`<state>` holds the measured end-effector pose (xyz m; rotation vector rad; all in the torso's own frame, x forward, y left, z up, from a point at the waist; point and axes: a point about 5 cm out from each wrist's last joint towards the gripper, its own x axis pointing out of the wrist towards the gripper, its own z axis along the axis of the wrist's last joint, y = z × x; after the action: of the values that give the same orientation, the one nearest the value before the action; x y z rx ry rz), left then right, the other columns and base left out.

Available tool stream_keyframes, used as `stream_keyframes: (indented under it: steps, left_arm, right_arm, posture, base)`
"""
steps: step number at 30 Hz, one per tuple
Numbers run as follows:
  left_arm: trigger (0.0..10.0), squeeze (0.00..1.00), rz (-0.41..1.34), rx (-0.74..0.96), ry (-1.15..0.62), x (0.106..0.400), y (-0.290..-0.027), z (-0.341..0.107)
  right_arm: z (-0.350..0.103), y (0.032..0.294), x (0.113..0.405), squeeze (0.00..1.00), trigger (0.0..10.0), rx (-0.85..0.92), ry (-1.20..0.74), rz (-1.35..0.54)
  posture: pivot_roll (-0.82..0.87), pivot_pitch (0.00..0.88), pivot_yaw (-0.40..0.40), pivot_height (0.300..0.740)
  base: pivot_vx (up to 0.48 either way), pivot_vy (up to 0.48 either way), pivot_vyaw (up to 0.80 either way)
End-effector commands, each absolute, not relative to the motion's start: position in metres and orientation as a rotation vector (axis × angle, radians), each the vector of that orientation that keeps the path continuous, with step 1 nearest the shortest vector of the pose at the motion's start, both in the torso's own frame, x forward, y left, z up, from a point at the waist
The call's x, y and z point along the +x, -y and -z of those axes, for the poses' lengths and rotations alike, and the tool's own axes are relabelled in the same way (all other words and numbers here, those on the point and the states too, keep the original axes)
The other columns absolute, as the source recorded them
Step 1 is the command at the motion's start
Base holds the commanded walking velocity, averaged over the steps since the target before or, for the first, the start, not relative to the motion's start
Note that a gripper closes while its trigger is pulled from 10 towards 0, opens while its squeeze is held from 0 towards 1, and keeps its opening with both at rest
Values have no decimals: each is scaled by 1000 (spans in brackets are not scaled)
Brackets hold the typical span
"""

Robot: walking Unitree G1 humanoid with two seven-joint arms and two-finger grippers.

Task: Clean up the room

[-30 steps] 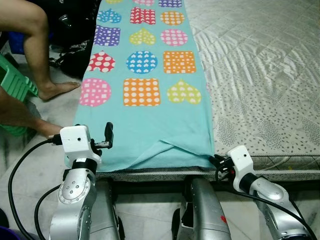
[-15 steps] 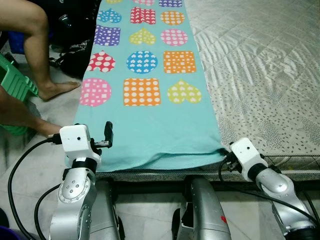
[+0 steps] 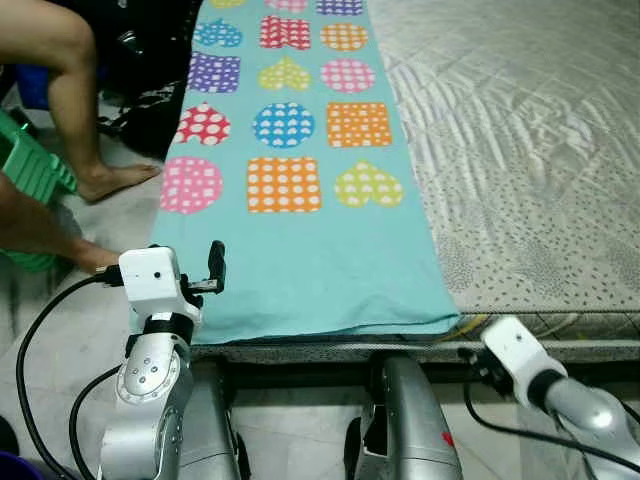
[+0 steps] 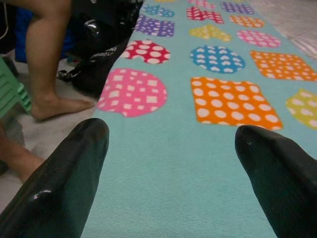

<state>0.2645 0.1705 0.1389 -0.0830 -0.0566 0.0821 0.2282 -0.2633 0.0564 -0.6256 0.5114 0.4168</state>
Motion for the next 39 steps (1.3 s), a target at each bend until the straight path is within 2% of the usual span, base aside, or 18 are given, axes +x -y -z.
stream_keyframes:
  steps: [1,8,12,13,16,21,23,24,26,27,28,29,30,31,32,35,39]
  left_arm:
    - [10000,0,-77,-81,47,263,-171,-136]
    - [10000,0,-70,-85,48,264,-168,-136]
    - [10000,0,-67,-86,58,267,-169,-138]
    - [10000,0,-67,-86,58,267,-169,-138]
    - [10000,0,-64,-91,59,266,-166,-138]
    - [10000,0,-60,-95,57,266,-165,-138]
    - [10000,0,-60,-96,56,266,-165,-138]
    - [10000,0,-60,-96,56,266,-165,-138]
    - [10000,0,-59,-96,56,266,-165,-138]
    - [10000,0,-57,-97,56,267,-164,-138]
    - [10000,0,-56,-98,56,267,-164,-139]
    - [10000,0,-55,-98,57,267,-163,-139]
    - [10000,0,-55,-99,57,267,-163,-139]
    - [10000,0,-55,-99,56,267,-163,-139]
    - [10000,0,-56,-99,55,267,-163,-139]
    - [10000,0,-61,-100,51,265,-164,-138]
    - [10000,0,-67,-102,43,264,-166,-135]
  right_arm:
    - [-53,268,224,1000,10000,-635,-547,-392]
    - [-78,250,246,1000,10000,-533,-340,-292]
    - [-106,208,267,1000,10000,-194,-179,-303]
    - [-106,208,267,1000,10000,-194,-179,-303]
    - [-106,180,274,1000,10000,-59,-191,-350]
    - [-102,151,286,1000,10000,-6,-244,-387]
    - [-97,140,290,827,10000,-25,-301,-402]
    - [-95,136,293,671,10000,-31,-323,-390]
    - [-93,129,297,667,10000,-26,-349,-385]
    - [-91,117,303,514,10000,-19,-382,-387]
    - [-90,112,305,278,10000,-34,-401,-393]
    - [-88,109,307,216,10000,-52,-413,-402]
    - [-87,107,307,216,10000,-64,-421,-408]
    - [-85,107,307,47,10000,-75,-436,-410]
    - [-82,111,306,0,10000,-89,-455,-407]
    - [-76,125,303,0,10000,-117,-507,-377]
    - [-67,161,295,0,10000,-150,-579,-298]
  posture:
    - [0,205,-36,541]
    - [0,199,-29,541]
    - [8,196,-29,541]
    - [8,196,-29,541]
    - [11,197,-28,541]
    - [23,205,-24,541]
    - [19,207,-23,541]
    - [19,207,-23,541]
    - [26,210,-25,541]
    - [26,210,-24,541]
    - [29,213,-29,541]
    - [29,213,-31,541]
    - [32,215,-36,541]
    - [32,216,-37,541]
    - [32,219,-41,541]
    - [29,222,-45,541]
    - [24,225,-47,541]
  base:
    - [0,0,0]
    - [0,0,0]
    - [0,0,0]
    - [0,0,0]
    - [0,0,0]
    - [0,0,0]
    - [0,0,0]
    - [0,0,0]
    - [0,0,0]
    - [0,0,0]
    - [0,0,0]
    - [0,0,0]
    - [0,0,0]
    - [0,0,0]
    - [0,0,0]
    - [0,0,0]
    - [0,0,0]
